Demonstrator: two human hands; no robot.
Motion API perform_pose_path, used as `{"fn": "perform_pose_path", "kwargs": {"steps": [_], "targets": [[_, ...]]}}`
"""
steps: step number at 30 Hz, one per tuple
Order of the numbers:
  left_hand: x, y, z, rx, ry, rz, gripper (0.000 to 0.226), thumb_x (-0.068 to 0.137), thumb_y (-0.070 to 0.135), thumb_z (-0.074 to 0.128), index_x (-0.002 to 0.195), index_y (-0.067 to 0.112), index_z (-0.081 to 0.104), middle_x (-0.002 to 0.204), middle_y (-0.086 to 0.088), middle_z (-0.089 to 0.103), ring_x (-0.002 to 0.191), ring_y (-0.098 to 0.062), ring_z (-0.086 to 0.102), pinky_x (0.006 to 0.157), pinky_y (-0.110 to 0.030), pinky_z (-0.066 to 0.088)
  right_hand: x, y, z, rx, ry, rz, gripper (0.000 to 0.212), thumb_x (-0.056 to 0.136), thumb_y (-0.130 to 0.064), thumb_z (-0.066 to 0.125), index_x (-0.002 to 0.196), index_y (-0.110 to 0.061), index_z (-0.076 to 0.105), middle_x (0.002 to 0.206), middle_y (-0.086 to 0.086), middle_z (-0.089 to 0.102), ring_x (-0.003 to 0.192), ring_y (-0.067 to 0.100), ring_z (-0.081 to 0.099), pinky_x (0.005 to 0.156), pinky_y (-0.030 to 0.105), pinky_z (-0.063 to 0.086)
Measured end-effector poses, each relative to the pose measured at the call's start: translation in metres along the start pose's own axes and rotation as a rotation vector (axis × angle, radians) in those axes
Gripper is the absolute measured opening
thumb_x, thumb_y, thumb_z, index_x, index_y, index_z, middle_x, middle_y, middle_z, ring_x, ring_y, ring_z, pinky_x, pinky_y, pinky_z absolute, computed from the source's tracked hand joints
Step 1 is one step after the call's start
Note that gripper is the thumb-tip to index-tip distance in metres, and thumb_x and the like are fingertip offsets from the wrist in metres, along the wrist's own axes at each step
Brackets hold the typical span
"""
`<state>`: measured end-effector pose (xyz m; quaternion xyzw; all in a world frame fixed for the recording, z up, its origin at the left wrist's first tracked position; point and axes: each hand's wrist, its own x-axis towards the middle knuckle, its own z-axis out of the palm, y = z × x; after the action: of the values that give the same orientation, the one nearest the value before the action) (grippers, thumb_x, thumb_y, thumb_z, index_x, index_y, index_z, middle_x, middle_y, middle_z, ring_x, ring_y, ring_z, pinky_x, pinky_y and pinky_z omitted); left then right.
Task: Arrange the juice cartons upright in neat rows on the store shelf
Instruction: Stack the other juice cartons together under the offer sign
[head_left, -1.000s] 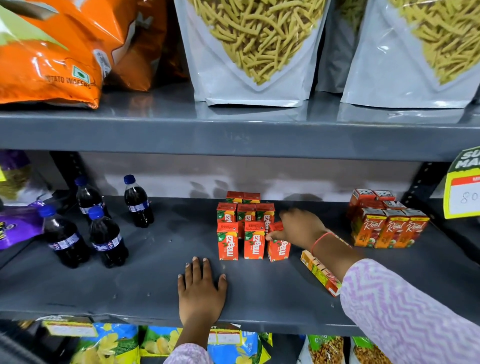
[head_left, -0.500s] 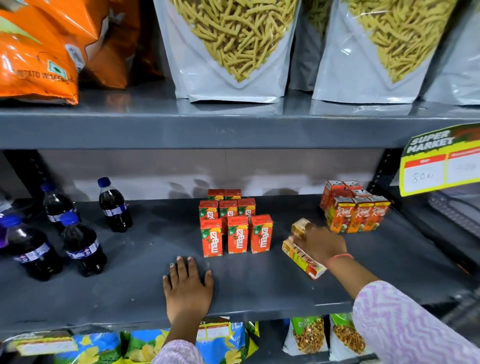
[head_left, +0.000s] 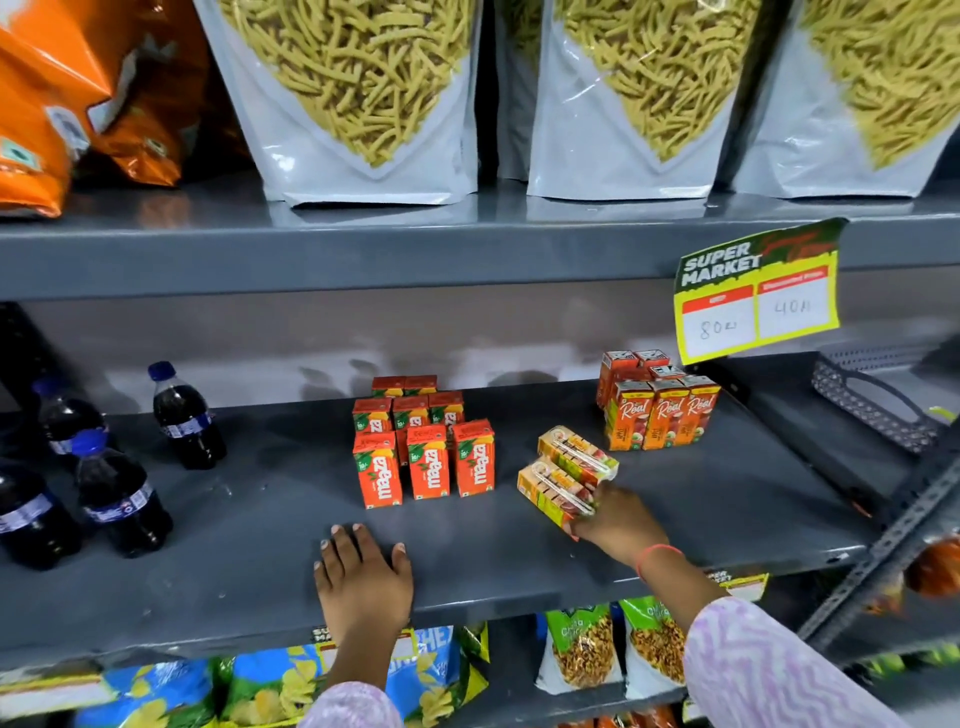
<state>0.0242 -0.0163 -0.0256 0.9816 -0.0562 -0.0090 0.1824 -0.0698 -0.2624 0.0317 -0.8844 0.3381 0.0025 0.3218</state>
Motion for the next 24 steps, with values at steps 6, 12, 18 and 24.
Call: {"fn": "perform_pose_path", "kwargs": {"steps": [6, 12, 18, 24], "targets": [[-0.018, 0.039, 0.012, 0.000, -0.005, -0.069, 0.065, 0.096, 0.041, 0.033, 0.145, 0.004, 0.013, 0.157, -0.017, 0.011, 0.145, -0.033, 0.010, 0.119, -0.043, 0.010, 0.007, 0.010, -0.027, 0.154, -0.082, -0.078, 0.034, 0.072, -0.021, 0.073, 0.100, -0.015, 0.054, 0.102, 0.006, 0.064, 0.087, 0.022, 0.062, 0.073, 0.031, 0.052], [-0.038, 0.096, 0.033, -0.029, 0.015, -0.058, 0.061, 0.094, 0.037, 0.039, 0.143, 0.004, 0.021, 0.156, -0.018, 0.016, 0.143, -0.035, 0.015, 0.118, -0.046, 0.012, 0.015, 0.037, -0.084, 0.381, -0.311, -0.153, 0.036, 0.072, 0.008, 0.068, 0.089, -0.019, 0.052, 0.103, 0.009, 0.058, 0.097, 0.021, 0.052, 0.073, 0.034, 0.048], [-0.042, 0.141, 0.055, 0.000, 0.001, -0.016, 0.058, 0.095, 0.037, 0.037, 0.144, 0.009, 0.023, 0.155, -0.016, 0.019, 0.143, -0.035, 0.015, 0.117, -0.051, 0.012, 0.039, 0.065, -0.135, 0.137, -0.239, -0.263, 0.048, 0.067, 0.013, 0.067, 0.107, -0.013, 0.059, 0.111, 0.006, 0.060, 0.109, 0.026, 0.054, 0.085, 0.035, 0.047], [-0.047, 0.148, 0.061, 0.030, 0.066, -0.008, 0.065, 0.091, 0.047, 0.018, 0.144, 0.010, 0.027, 0.155, -0.015, 0.023, 0.143, -0.036, 0.018, 0.115, -0.055, 0.014, 0.066, 0.063, -0.168, -0.234, -0.139, -0.495, 0.046, 0.076, 0.012, 0.051, 0.111, -0.016, 0.060, 0.120, 0.004, 0.061, 0.105, 0.020, 0.053, 0.074, 0.023, 0.036]]}}
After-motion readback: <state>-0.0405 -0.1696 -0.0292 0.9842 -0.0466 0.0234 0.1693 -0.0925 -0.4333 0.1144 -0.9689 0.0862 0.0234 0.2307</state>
